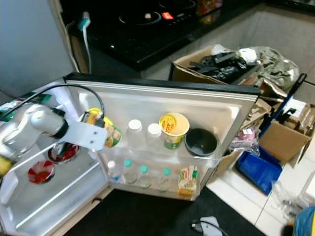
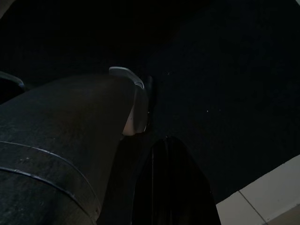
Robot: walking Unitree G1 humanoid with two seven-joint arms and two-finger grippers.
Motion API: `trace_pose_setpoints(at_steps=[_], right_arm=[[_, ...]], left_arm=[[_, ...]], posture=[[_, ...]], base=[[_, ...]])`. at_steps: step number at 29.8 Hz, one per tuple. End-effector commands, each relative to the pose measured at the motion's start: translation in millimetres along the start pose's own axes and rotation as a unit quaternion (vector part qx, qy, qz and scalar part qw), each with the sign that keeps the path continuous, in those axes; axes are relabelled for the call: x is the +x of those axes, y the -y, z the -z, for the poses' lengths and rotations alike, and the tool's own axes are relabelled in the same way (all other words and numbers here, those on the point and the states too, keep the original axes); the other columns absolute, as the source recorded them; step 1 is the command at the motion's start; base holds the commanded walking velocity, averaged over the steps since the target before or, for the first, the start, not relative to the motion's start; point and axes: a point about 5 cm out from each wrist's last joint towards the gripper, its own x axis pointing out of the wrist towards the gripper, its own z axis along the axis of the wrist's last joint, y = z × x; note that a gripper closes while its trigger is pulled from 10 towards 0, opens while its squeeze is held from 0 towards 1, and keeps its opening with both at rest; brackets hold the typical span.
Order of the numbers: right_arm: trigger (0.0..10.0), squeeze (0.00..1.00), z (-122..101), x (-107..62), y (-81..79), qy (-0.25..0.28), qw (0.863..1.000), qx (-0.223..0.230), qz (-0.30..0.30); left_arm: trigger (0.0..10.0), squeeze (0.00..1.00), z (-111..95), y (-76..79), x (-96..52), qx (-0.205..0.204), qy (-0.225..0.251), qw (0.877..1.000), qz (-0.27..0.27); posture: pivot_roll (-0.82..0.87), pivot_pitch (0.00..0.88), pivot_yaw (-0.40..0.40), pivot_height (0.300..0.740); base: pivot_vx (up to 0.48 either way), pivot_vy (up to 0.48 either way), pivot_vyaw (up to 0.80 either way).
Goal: Restocking fridge
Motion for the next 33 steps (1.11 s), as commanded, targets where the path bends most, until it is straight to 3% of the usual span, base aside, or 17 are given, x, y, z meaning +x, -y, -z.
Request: trace_pose_setpoints(at_steps=[1, 14, 20, 26, 33], right_arm=[[10.0, 0.0, 24, -2.5, -9.1, -0.041, 0.999, 0.006, -0.01], [10.0, 0.0, 30, -3.1, -13.0, -0.043, 0.999, 0.014, -0.011], [10.0, 0.0, 29, -2.9, -13.7, -0.04, 0.999, 0.016, -0.011], [10.0, 0.0, 32, -3.7, -14.1, -0.042, 0.999, 0.022, -0.009], [10.0, 0.0, 33, -4.0, -13.6, -0.042, 0.999, 0.023, -0.008]], left_arm=[[10.0, 0.0, 1, -0.7, 5.3, 0.012, -0.014, 1.0, 0.001], [10.0, 0.0, 0, -23.5, 12.5, 0.078, -0.058, 0.995, -0.015], [10.0, 0.0, -4, -22.3, 20.3, 0.091, -0.05, 0.995, -0.005], [10.0, 0.0, -12, -13.2, 40.4, 0.118, -0.038, 0.992, 0.022], [10.0, 0.0, -14, -13.3, 46.8, 0.147, -0.043, 0.988, 0.03]], posture=[[-0.05, 0.126, 0.079, 0.74], [-0.05, 0.132, 0.094, 0.74], [-0.05, 0.135, 0.097, 0.74], [-0.06, 0.142, 0.099, 0.74], [-0.06, 0.144, 0.098, 0.74]], base=[[0.0, 0.0, 0.0], [0.0, 0.0, 0.0], [0.0, 0.0, 0.0], [0.0, 0.0, 0.0], [0.0, 0.0, 0.0]])
